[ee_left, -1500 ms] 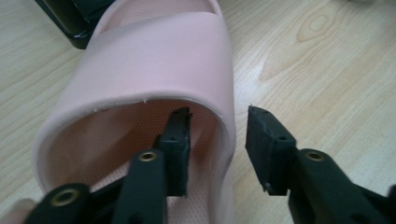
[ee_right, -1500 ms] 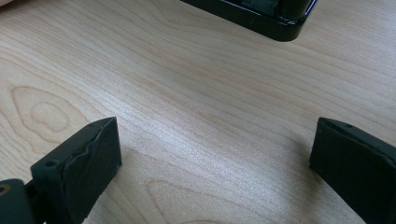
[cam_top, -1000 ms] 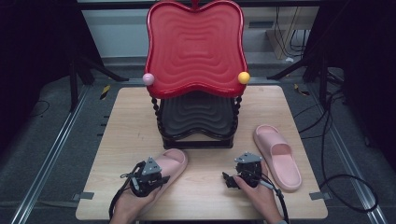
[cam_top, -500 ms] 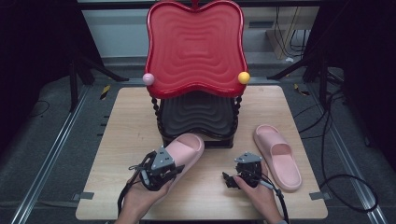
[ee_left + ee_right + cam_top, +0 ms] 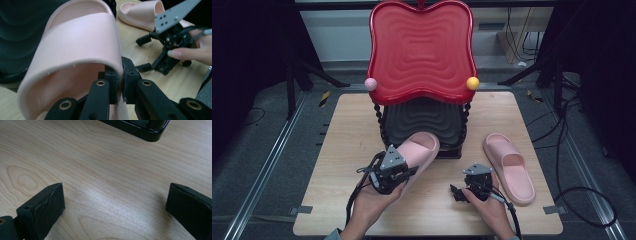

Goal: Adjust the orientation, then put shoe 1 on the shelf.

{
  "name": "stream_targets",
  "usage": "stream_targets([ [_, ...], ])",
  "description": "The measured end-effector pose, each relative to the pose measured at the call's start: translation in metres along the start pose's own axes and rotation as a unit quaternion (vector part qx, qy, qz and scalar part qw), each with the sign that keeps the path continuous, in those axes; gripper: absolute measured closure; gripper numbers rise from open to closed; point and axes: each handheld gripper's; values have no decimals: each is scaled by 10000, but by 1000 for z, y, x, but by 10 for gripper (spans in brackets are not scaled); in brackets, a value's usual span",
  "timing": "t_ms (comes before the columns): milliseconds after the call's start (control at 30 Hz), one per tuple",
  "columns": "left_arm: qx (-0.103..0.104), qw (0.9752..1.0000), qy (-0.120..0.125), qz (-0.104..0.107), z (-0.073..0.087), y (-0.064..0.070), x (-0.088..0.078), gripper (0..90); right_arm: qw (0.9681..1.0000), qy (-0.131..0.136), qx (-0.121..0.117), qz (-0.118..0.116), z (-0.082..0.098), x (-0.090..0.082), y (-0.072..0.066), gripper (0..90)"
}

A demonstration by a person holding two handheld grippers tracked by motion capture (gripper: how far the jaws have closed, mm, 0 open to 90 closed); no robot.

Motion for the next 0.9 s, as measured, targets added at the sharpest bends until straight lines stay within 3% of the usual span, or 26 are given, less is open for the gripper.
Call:
stream_targets([
  [267,89,9997,161,-185,-27,-7,-7,844,10000,-1,-10,-7,0,0,0,22],
  [467,13,9986,283,-455,-41,-20,-5,844,10000,-6,-11,1,0,0,0,21],
  [667,-118,9959,368,-817,-50,-31,10,844,10000,0,-33,6,0,0,0,21],
  [900,-233,9939,412,-992,-54,-38,21,844,10000,-2,-32,1,0,0,0,21],
])
Point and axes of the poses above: each handheld gripper's, and its own axes: x roughly forward along the jaws, z roughly out of its underside, y roughly to its right, and after that the axes turned 8 degrees about -y, right-handed
